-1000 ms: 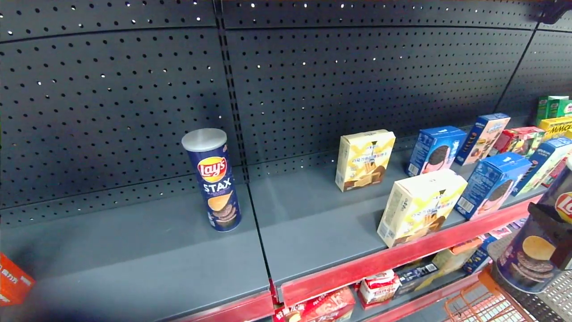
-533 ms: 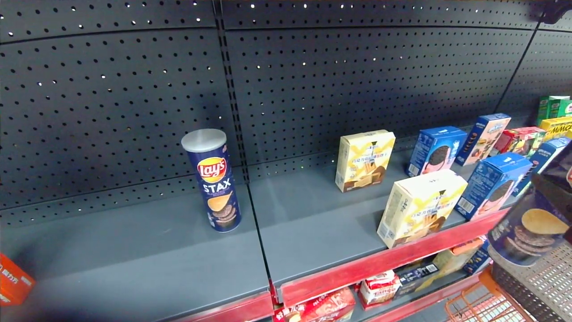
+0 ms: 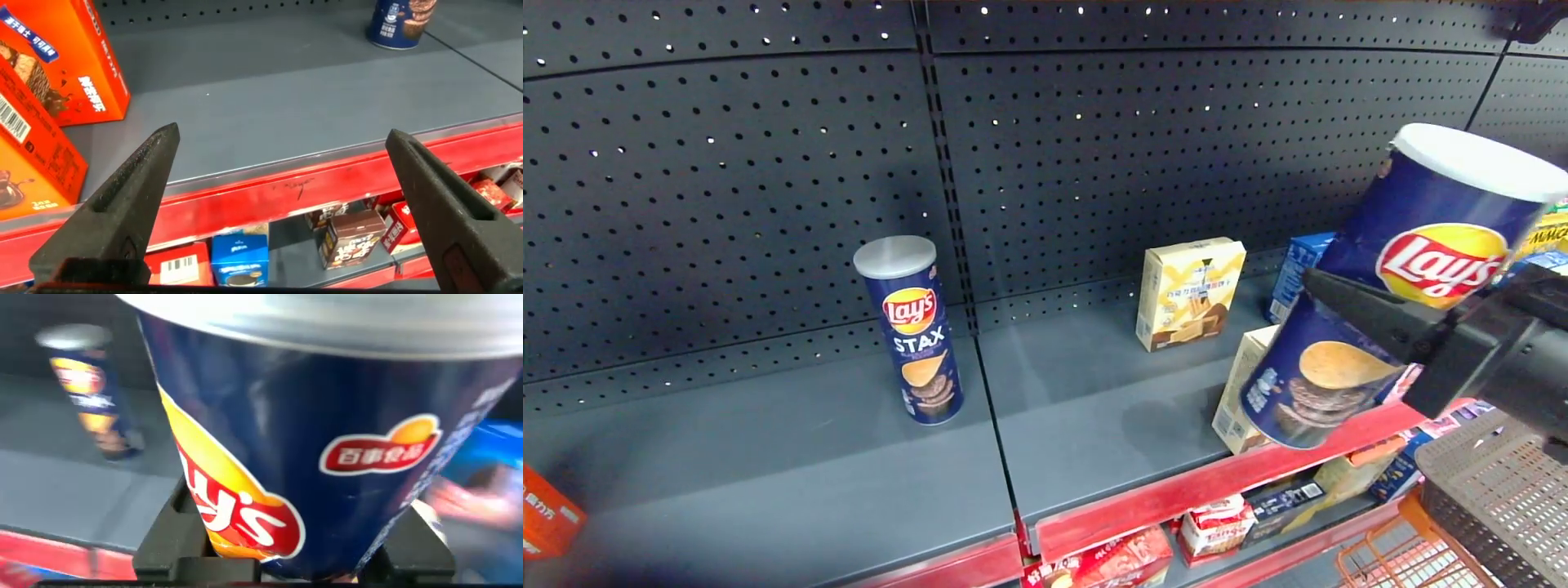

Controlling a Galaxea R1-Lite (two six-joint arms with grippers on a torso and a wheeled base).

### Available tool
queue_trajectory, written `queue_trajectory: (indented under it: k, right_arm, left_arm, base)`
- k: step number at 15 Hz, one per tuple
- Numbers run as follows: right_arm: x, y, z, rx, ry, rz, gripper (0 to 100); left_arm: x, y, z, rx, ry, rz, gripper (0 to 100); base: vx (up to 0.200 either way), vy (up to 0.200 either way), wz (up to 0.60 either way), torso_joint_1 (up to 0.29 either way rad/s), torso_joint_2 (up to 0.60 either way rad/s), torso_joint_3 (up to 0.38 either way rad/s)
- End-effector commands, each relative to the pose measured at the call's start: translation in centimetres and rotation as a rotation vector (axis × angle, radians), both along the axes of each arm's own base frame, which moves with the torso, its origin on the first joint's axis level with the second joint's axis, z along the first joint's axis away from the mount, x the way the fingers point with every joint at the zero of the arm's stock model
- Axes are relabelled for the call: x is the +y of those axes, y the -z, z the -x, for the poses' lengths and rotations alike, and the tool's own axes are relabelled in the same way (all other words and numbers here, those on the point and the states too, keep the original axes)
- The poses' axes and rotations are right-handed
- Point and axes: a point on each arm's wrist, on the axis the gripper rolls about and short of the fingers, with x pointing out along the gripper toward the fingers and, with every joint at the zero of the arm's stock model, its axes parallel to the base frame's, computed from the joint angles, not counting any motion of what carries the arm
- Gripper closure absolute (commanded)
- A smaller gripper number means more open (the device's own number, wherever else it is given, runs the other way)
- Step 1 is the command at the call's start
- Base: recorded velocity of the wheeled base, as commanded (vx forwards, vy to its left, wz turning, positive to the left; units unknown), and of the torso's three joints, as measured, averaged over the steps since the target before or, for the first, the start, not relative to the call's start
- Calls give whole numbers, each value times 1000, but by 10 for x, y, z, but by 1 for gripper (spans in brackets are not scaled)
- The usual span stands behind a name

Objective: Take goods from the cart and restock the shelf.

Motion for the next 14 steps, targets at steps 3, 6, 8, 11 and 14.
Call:
queue_trajectory:
  k: [3, 6, 8, 11, 14]
  right_arm:
    - [48, -3, -14, 18, -70, 19, 100]
    - [50, -2, -11, 1, -71, 37, 100]
    - [50, -4, -11, -5, -73, 35, 100]
    - [49, -2, -11, 0, -68, 47, 100]
    - [48, -3, -11, -3, -63, 46, 100]
  left_arm:
    - [0, 0, 0, 0, -1, 1, 0]
    - [0, 0, 0, 0, -1, 1, 0]
    - [0, 0, 0, 0, 1, 1, 0]
    - [0, 0, 0, 0, 1, 1, 0]
    - [0, 0, 0, 0, 1, 1, 0]
  base:
    - [0, 0, 0, 0, 0, 0]
    - [0, 0, 0, 0, 0, 0]
    - [0, 0, 0, 0, 0, 0]
    - [0, 0, 600, 2, 2, 1]
    - [0, 0, 600, 1, -1, -1]
